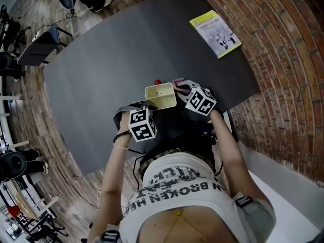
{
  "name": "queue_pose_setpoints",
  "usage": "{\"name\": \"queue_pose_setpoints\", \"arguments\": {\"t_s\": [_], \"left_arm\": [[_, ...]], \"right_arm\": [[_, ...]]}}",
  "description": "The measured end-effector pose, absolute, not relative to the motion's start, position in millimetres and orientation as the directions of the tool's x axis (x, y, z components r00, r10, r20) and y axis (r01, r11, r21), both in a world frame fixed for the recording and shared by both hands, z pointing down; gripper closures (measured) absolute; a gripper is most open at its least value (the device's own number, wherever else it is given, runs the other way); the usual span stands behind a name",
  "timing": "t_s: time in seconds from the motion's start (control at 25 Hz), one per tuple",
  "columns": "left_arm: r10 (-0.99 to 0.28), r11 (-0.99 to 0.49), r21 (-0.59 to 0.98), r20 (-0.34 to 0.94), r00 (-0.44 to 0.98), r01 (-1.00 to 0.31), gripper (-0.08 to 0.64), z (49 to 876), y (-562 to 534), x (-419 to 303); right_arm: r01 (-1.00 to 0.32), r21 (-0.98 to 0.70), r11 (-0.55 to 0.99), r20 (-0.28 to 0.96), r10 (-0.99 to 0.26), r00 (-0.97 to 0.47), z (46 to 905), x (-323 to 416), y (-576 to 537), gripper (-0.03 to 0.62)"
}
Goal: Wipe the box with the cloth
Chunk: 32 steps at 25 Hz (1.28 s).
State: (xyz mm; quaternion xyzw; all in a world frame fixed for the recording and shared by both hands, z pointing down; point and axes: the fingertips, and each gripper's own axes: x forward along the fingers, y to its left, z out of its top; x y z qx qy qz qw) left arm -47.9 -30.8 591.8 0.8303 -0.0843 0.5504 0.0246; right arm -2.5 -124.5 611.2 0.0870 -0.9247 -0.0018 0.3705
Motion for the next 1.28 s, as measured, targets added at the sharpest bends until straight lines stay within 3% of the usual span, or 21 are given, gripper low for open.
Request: {"name": "queue_pose_setpoints", "arguments": {"t_s": [0.28,0.84,1.28], "left_arm": [[-0.100,-0.985,-0.036,0.918,0.384,-0.170,0.540,592,-30,-49],[-0.105,-0.980,-0.031,0.917,0.385,-0.194,0.541,594,-31,-47],[-0.142,-0.953,-0.030,0.924,0.356,-0.302,0.543,593,-31,-46]], "right_arm": [[-0.094,0.090,0.991,0.712,-0.130,-0.690,613,-2,-113,0.575],[-0.133,0.050,0.990,0.706,-0.130,-0.696,612,7,-85,0.575],[-0.207,0.040,0.977,0.696,-0.176,-0.696,610,10,-71,0.575]]}}
